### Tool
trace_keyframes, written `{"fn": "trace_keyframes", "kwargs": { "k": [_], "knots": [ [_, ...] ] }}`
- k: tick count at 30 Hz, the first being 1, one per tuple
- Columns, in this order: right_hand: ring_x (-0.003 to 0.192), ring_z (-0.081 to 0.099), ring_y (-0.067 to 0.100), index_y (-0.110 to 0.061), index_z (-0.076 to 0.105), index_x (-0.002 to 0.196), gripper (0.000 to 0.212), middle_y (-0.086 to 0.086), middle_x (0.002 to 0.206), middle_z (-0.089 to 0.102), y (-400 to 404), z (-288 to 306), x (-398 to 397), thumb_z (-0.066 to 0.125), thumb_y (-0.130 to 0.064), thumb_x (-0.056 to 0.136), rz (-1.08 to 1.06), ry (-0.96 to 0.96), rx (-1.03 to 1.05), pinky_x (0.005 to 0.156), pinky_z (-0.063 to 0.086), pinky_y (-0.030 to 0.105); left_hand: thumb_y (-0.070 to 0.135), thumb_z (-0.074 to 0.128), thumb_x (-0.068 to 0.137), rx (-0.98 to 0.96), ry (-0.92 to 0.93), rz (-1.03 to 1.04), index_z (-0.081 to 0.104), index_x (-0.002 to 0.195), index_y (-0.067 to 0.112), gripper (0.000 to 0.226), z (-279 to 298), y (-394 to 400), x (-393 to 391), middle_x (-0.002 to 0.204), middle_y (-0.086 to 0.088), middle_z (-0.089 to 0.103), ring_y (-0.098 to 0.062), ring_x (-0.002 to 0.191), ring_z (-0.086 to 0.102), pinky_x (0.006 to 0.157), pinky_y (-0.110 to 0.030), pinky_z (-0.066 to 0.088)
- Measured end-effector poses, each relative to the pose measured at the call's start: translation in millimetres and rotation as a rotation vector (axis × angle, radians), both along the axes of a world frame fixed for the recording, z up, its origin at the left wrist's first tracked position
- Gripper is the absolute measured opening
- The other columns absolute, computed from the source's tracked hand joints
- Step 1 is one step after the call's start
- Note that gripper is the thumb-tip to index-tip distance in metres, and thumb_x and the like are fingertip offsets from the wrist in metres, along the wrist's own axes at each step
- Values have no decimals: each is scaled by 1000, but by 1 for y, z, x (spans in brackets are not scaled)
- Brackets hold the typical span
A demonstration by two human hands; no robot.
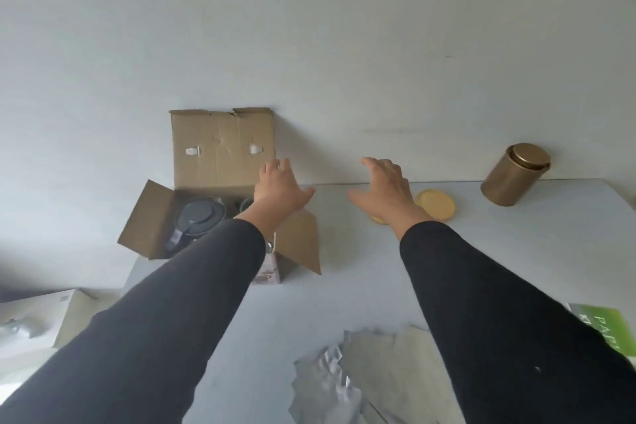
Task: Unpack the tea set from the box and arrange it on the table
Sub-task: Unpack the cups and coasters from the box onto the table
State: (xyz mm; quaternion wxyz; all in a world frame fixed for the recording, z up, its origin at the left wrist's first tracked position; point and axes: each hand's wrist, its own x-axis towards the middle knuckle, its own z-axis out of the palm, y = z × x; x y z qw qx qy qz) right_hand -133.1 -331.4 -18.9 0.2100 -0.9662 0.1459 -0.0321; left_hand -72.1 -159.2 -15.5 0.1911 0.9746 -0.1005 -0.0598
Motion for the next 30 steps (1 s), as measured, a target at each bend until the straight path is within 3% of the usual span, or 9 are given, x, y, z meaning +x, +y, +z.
{"fn": "trace_keyframes", "kwargs": {
  "k": [7, 12, 16, 20, 25, 30],
  "knots": [
    [132, 33, 27, -17, 35, 142, 69, 7, 140, 41, 124, -5, -8, 59, -44, 83, 116, 31, -24, 103, 34, 41, 42, 53, 92, 91, -14, -9, 29, 144, 9, 67, -17, 126, -8, 150, -9, 30, -27, 141, 22, 113, -48, 29],
    [128, 35, 26, -14, 41, 137, 68, 6, 137, 43, 171, -24, -11, 58, -48, 81, 160, 94, -110, 99, 36, 41, 42, 32, 100, 197, 49, -13, 5, 153, 16, 65, -51, 165, -23, 161, -3, -5, -26, 148, -12, 117, -53, 5],
    [127, 31, 26, -13, 52, 124, 67, 3, 137, 41, 185, -32, -8, 59, -59, 75, 124, 128, -246, 93, 36, 40, 40, 24, 102, 263, 56, -33, -10, 153, 15, 66, -73, 178, -35, 160, -4, -15, -27, 147, -16, 119, -48, 3],
    [136, 17, 31, -14, 59, 121, 74, 3, 147, 29, 195, -37, -1, 61, -66, 69, 44, 247, -270, 100, 30, 48, 40, 19, 102, 327, 6, -55, -14, 151, 13, 65, -81, 179, -37, 159, -6, -18, -28, 146, -17, 119, -47, 3],
    [141, 5, 39, -14, 46, 136, 90, 10, 153, 15, 210, -44, 13, 61, -67, 65, -41, 432, -284, 107, 21, 57, 39, 18, 102, 350, 2, -50, -17, 150, 14, 65, -85, 179, -37, 159, -6, -20, -28, 146, -19, 119, -47, 2],
    [139, 10, 38, -14, 34, 142, 92, 16, 151, 18, 216, -49, 18, 63, -64, 70, -132, 517, -218, 108, 24, 56, 38, 18, 102, 342, -1, -54, -17, 150, 14, 65, -85, 180, -37, 158, -7, -21, -29, 146, -20, 119, -48, 2]
  ]
}}
